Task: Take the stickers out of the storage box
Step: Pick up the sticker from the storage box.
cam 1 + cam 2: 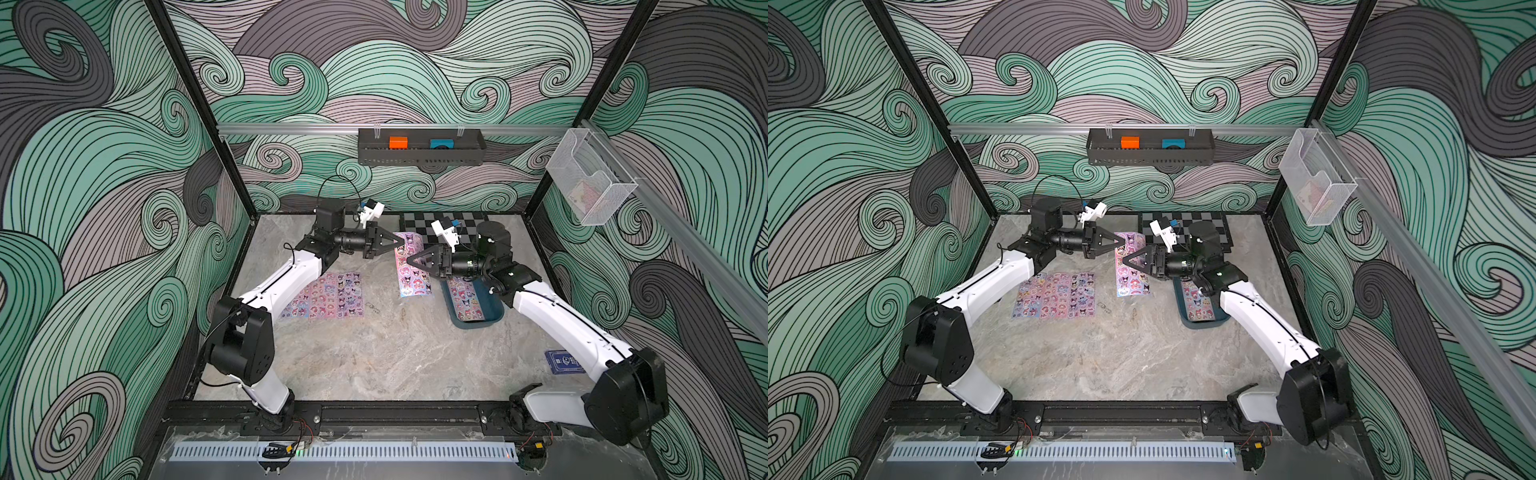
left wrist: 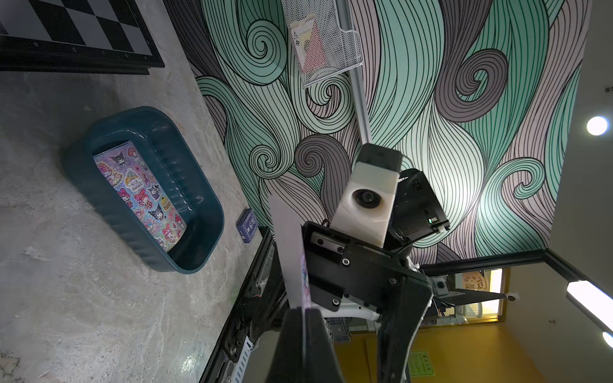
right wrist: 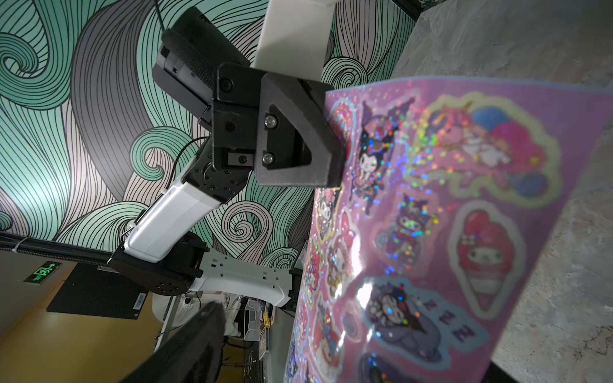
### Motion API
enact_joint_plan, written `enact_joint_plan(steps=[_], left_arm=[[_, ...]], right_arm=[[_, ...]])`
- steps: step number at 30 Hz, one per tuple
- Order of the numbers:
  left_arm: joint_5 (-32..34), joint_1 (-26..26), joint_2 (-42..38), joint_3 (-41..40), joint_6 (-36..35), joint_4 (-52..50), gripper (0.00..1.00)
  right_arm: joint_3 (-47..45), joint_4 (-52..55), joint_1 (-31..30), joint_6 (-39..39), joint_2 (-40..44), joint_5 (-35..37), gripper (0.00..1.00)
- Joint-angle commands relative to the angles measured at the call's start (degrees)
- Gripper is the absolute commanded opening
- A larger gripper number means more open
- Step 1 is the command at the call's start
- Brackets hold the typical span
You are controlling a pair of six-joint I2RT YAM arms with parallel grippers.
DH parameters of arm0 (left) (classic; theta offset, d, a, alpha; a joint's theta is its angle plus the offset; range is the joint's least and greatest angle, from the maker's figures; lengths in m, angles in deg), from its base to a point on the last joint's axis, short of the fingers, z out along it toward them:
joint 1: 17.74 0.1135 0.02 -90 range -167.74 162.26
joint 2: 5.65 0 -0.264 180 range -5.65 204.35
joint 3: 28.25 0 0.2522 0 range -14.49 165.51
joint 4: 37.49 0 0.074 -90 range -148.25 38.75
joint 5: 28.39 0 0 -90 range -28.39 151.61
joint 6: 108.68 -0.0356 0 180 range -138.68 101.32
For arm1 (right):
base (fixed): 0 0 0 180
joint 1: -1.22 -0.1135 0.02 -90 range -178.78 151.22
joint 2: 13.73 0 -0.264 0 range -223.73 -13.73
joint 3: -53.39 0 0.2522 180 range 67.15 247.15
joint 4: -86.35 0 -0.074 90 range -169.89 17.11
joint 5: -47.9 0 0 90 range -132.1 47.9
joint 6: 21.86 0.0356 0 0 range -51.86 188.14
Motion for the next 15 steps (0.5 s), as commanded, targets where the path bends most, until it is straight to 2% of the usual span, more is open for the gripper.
enact_joint_plan(steps=[1, 5, 15], left_arm=[[0.1, 0.4, 0.4, 1.4, -2.0, -0.8, 0.0], [0.0, 0.4, 0.4, 1.4, -2.3, -0.9, 0.0], [0.2, 0.3, 1.4, 1.7, -2.7, -1.4, 0.0]], right_arm=[[3.0, 9.1, 0.1, -5.6, 1.3, 4.4, 0.87], [3.2, 11.7, 0.6, -7.2, 1.7, 6.5, 0.79], [3.7, 13.3, 0.8, -7.8, 2.1, 8.7, 0.47]])
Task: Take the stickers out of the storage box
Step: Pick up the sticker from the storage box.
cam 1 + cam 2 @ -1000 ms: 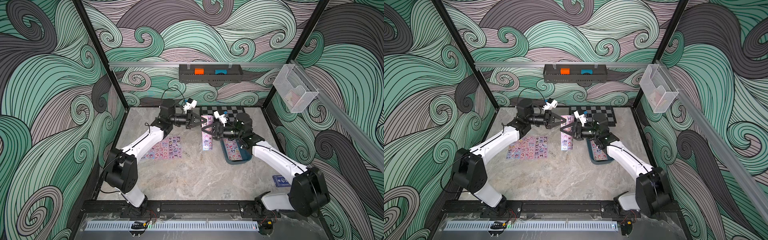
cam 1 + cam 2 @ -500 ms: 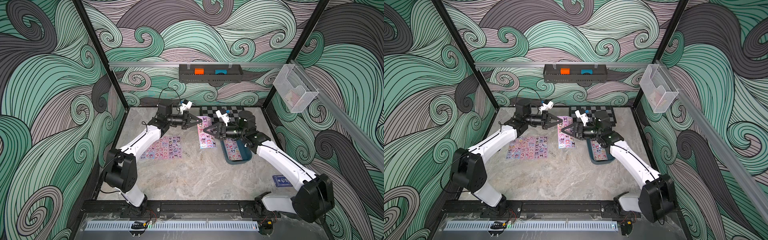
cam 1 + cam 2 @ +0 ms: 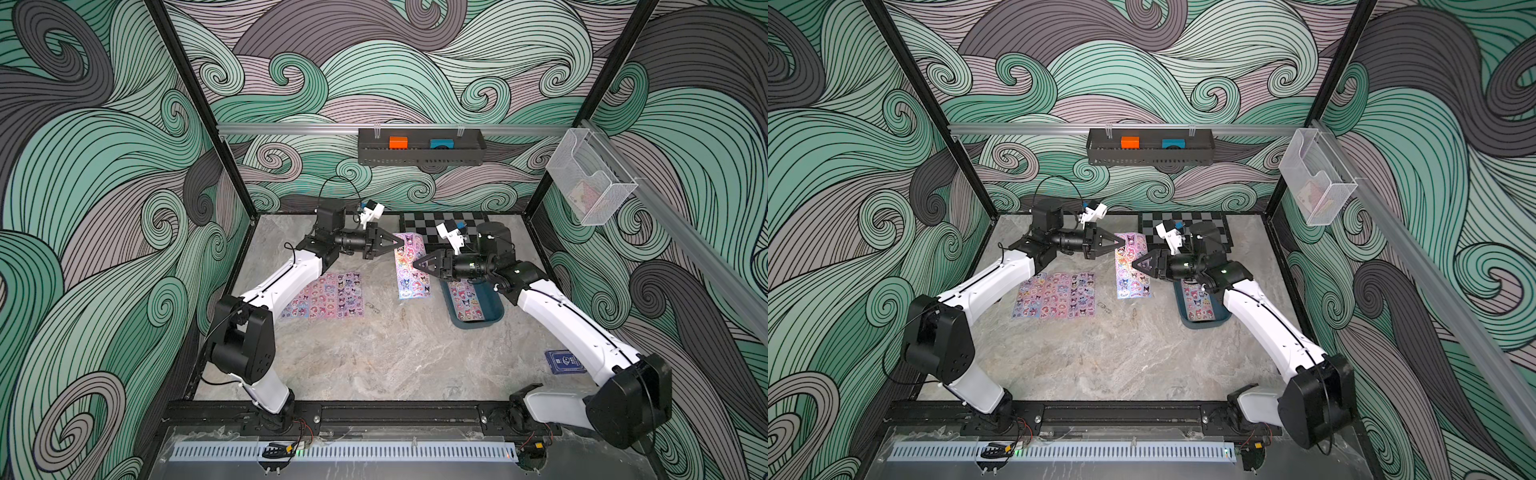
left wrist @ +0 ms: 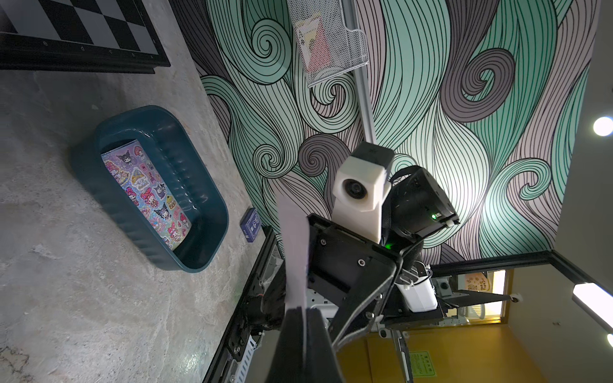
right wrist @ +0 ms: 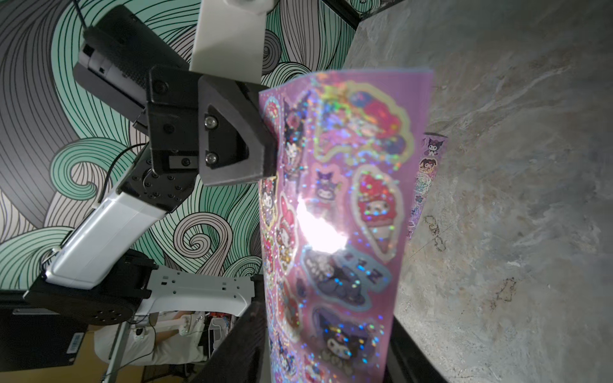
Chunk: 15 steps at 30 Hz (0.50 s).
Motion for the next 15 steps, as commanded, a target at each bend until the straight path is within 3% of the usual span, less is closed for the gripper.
enact_joint_plan(steps=[1, 7, 10, 15], left_arm=[[0.0, 0.3, 0.8, 1.7, -1.8, -0.6, 0.0], [0.2, 0.3, 0.9, 2.0, -3.0, -1.9, 0.0], [0.5, 0.3, 1.1, 2.3, -3.9, -3.2, 0.0], [1.6, 0.3, 1.1, 3.0, -6.1, -6.0, 0.0]], right_arm=[[1.4, 0.9, 0.1, -1.1, 1.2, 1.1, 0.44], [1.7, 1.5, 0.1, -1.4, 1.6, 1.9, 0.29], [2.1, 2.9, 0.1, -2.2, 1.3, 2.9, 0.12], [3.0, 6.9, -0.2, -3.9, 0.7, 6.2, 0.05]])
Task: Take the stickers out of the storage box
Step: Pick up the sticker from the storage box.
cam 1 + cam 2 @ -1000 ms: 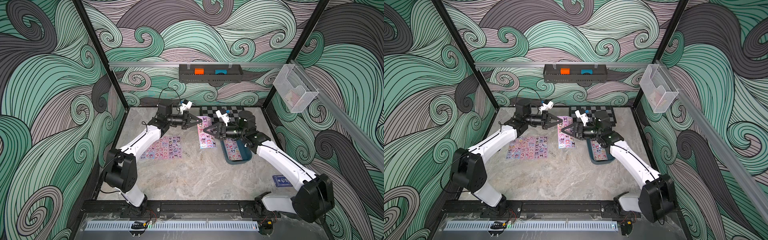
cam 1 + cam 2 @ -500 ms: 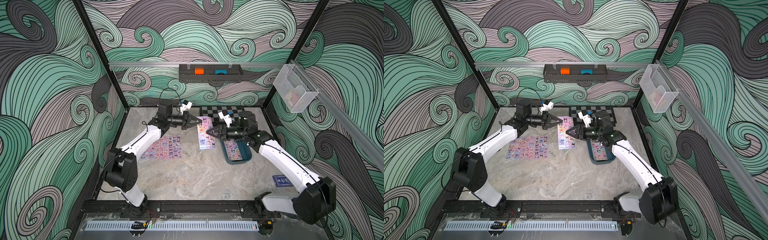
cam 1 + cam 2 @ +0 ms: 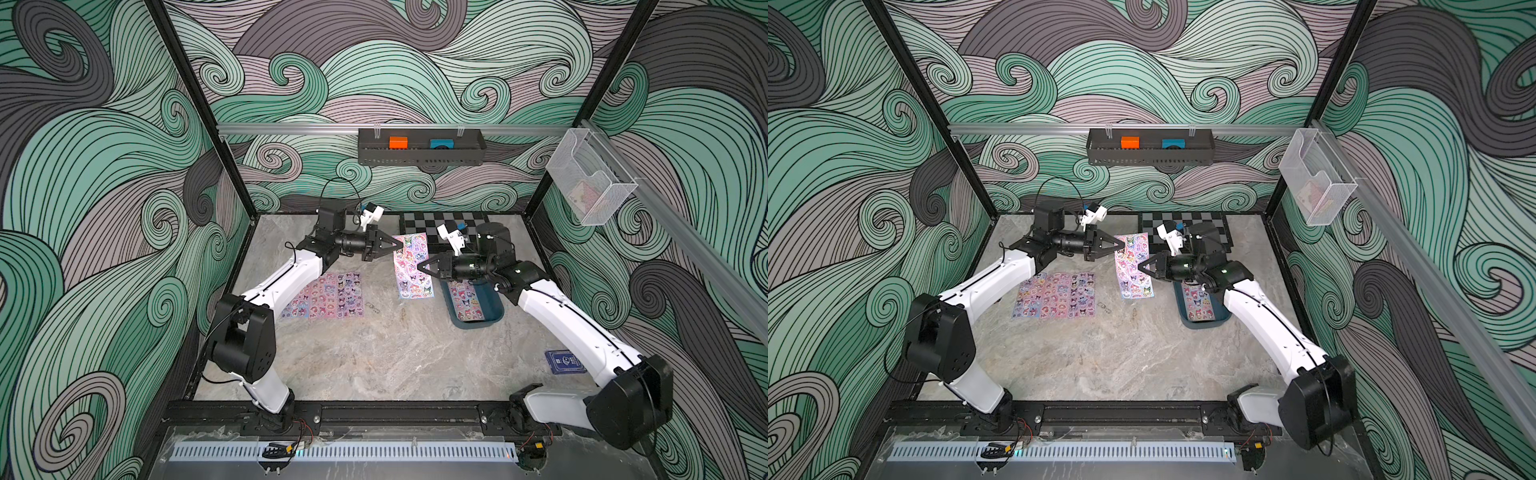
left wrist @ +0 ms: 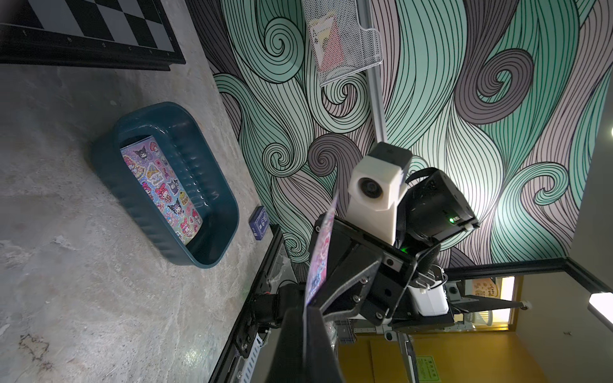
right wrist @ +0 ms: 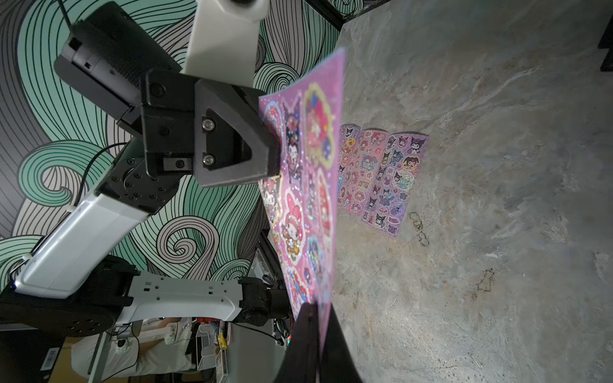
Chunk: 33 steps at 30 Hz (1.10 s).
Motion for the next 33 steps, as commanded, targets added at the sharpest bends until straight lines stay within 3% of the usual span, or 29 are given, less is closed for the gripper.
enact_joint_plan(steps=[1, 5, 10, 12, 15, 22, 33], left_arm=[[0.6, 0.2, 0.5, 2.8, -2.7, -2.2, 0.0], [0.7, 0.2, 0.8, 2.8, -3.0, -2.4, 0.03], [2.8, 0.6, 1.3, 4.3, -8.0, -9.5, 0.27], [6.3, 1.5, 1.4, 5.2, -12.0, -15.8, 0.33], [16.8, 3.3, 1.0, 6.2, -19.0, -27.3, 0.36], [19.3, 8.4, -0.1, 4.0, -22.3, -30.3, 0.39], [16.4, 10.6, -1.3, 2.1, -21.1, -27.6, 0.39]], right_arm=[[2.3, 4.2, -0.4, -2.4, 0.4, 4.2, 0.05], [3.2, 6.3, -1.6, -3.2, -0.8, 6.8, 0.05], [2.5, 3.9, -2.0, -2.1, -2.4, 5.3, 0.05], [1.6, 2.0, -2.2, -1.2, -3.1, 5.0, 0.05], [1.1, 0.9, -3.5, -1.4, -5.1, 6.5, 0.05], [2.3, -3.5, -7.4, -1.4, -15.9, 7.8, 0.04], [11.9, -12.9, -11.9, 3.8, -35.1, 2.9, 0.05]])
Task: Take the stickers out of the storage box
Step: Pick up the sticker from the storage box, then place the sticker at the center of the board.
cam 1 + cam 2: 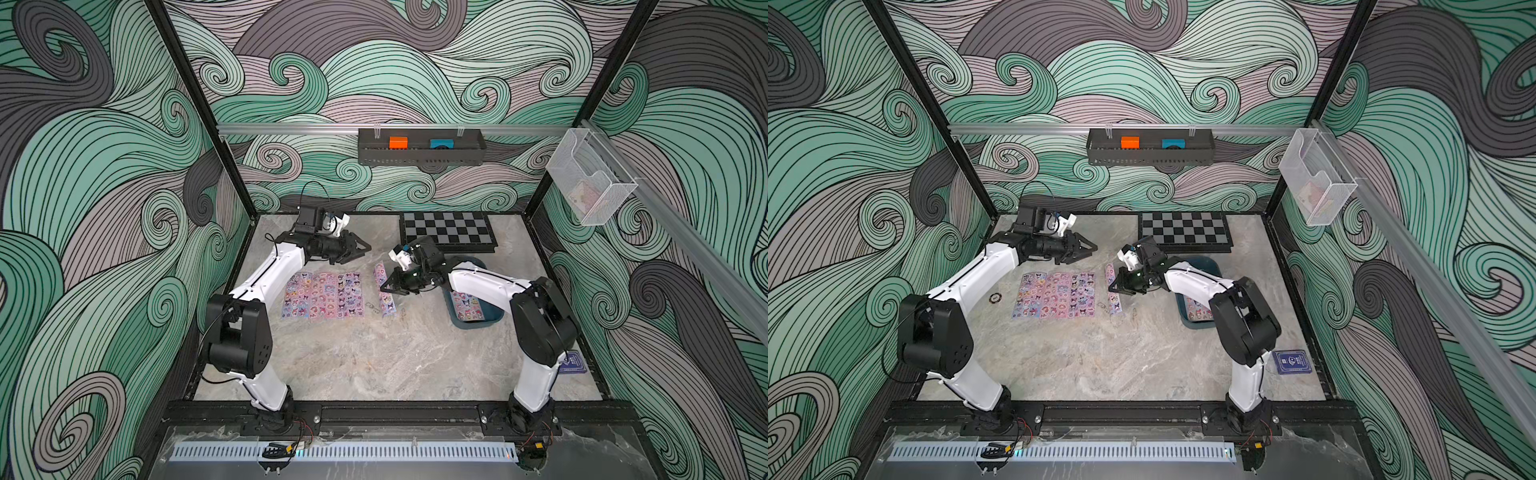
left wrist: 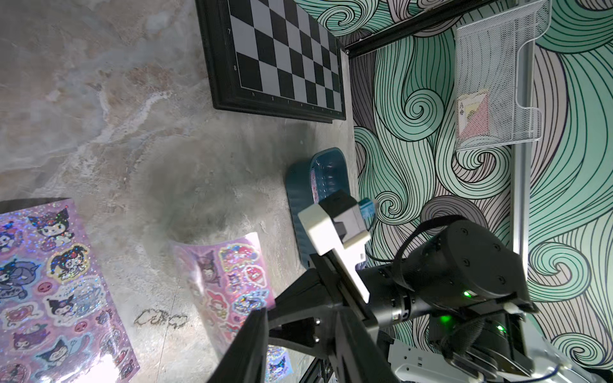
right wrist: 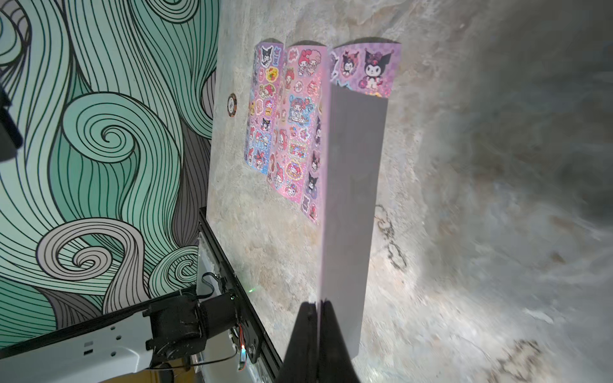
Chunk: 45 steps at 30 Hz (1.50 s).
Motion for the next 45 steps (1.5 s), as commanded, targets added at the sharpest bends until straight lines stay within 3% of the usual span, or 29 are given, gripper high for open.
enact_joint_plan(steps=[1, 8, 15, 28, 45], left_arm=[[-1.3, 0.8, -1.7, -0.2, -1.3, 0.2, 0.39], [-1.6, 1.7, -2.2, 0.1, -3.2, -1.2, 0.39], [-2.1, 2.0, -1.3, 0.3, -3.5, -1.1, 0.39], [-2.8, 2.1, -1.0, 0.4, -3.3, -0.6, 0.39], [-3.1, 2.1, -1.2, 0.8, -3.8, -0.9, 0.39]], right_arm=[[3.6, -5.1, 0.1, 2.3, -3.0, -2.8, 0.05], [3.1, -4.8, 3.6, 1.2, -8.5, -1.3, 0.05], [1.6, 2.0, 6.6, -3.9, -9.7, 3.6, 0.07], [6.9, 3.4, 2.5, -2.2, -15.3, 8.0, 0.07], [9.5, 2.4, 0.7, -1.1, -16.6, 10.8, 0.11]])
